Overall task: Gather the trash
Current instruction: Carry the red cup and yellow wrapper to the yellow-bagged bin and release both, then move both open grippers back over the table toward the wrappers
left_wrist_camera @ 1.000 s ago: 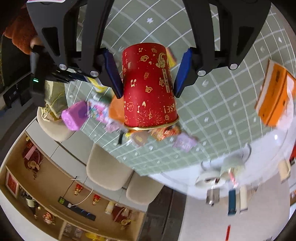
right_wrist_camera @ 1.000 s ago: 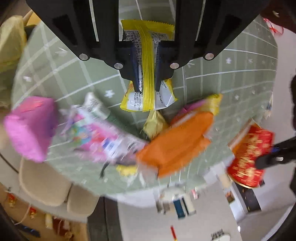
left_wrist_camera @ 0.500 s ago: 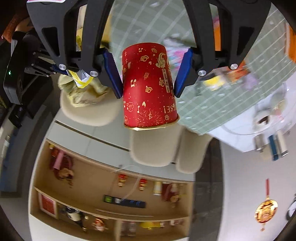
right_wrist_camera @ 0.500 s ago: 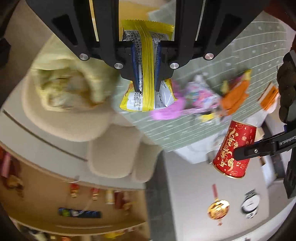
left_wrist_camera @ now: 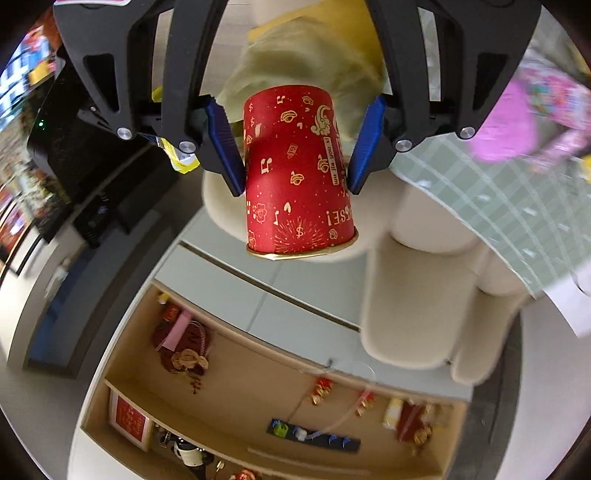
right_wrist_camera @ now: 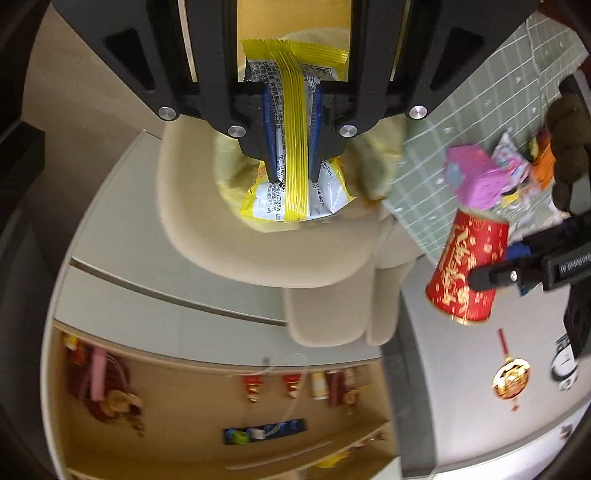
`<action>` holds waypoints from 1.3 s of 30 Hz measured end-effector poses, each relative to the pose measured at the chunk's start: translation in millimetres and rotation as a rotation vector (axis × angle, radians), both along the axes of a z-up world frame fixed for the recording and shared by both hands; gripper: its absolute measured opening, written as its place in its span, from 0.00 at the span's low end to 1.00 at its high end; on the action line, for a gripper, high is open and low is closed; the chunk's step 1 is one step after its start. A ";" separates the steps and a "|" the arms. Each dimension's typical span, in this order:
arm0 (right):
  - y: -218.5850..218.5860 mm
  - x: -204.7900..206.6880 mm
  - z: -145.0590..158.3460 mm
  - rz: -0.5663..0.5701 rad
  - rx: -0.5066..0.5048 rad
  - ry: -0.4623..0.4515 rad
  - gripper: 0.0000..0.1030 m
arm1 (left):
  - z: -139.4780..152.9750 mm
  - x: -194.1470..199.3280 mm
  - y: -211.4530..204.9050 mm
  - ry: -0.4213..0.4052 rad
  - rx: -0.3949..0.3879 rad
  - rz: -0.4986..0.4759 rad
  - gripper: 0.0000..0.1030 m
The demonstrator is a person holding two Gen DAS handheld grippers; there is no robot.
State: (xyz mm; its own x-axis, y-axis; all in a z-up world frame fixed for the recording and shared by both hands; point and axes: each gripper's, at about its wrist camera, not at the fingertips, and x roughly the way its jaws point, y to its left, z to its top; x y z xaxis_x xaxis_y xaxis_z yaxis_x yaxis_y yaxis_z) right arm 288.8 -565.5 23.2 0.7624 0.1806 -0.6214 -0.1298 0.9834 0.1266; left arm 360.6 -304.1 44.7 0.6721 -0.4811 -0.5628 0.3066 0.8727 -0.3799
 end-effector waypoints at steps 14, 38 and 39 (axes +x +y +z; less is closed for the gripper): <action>-56.1 43.5 -24.9 -0.091 0.077 0.018 0.16 | -139.7 87.3 -111.4 0.344 0.205 -0.074 0.53; 49.3 111.7 -69.4 0.073 0.026 0.127 0.29 | -53.0 6.5 -6.8 0.160 0.125 0.084 0.73; 51.7 110.2 -75.7 0.071 0.024 0.144 0.35 | -52.7 -0.9 -0.7 0.151 0.133 0.097 0.74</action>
State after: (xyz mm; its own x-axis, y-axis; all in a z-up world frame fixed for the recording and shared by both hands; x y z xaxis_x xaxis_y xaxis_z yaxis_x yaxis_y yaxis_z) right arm 399.1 -513.8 -52.5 0.6500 0.2473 -0.7185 -0.1781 0.9688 0.1723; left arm 359.7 -304.8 -8.0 0.6151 -0.3331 -0.7146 0.1673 0.9409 -0.2945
